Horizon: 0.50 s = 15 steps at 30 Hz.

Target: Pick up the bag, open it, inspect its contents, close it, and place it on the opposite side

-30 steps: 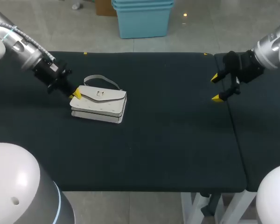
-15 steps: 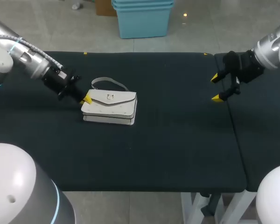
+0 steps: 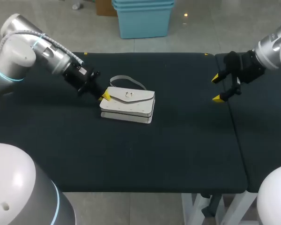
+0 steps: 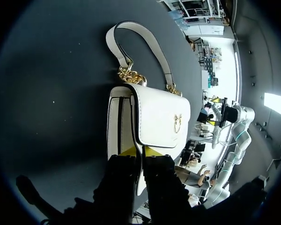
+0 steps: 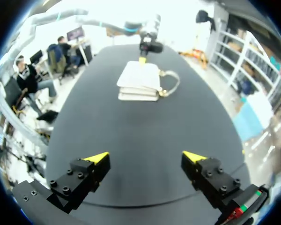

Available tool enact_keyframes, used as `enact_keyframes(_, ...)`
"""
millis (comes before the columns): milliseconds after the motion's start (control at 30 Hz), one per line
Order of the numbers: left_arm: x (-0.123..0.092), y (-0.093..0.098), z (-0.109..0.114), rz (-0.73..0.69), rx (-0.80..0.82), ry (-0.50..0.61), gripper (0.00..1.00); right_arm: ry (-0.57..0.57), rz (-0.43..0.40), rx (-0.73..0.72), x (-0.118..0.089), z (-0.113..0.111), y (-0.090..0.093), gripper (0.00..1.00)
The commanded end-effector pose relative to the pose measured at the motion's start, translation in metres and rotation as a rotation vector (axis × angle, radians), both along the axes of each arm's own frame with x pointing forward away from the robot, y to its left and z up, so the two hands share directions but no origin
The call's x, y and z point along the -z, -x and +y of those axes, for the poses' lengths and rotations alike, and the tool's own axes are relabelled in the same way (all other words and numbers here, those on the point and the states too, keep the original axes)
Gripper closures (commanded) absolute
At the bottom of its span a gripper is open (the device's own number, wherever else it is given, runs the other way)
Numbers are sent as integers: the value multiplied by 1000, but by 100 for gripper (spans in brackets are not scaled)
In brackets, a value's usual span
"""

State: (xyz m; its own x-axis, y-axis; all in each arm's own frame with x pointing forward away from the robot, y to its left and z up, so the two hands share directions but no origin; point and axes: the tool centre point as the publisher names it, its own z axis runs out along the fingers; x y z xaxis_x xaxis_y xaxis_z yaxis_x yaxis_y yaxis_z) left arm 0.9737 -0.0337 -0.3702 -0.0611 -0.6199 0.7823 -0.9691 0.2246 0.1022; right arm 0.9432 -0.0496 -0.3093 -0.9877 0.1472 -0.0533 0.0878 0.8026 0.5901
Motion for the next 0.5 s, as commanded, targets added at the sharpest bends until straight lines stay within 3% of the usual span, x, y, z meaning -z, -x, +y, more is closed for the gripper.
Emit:
enact_keyframes(33,8,-1,-15,2,-1,1,100,-1,1,-1,0,0,-1,0)
enact_keyframes(500,5,6,-62,-10,-91,16,100,-1,1,-1,0,0,-1,0)
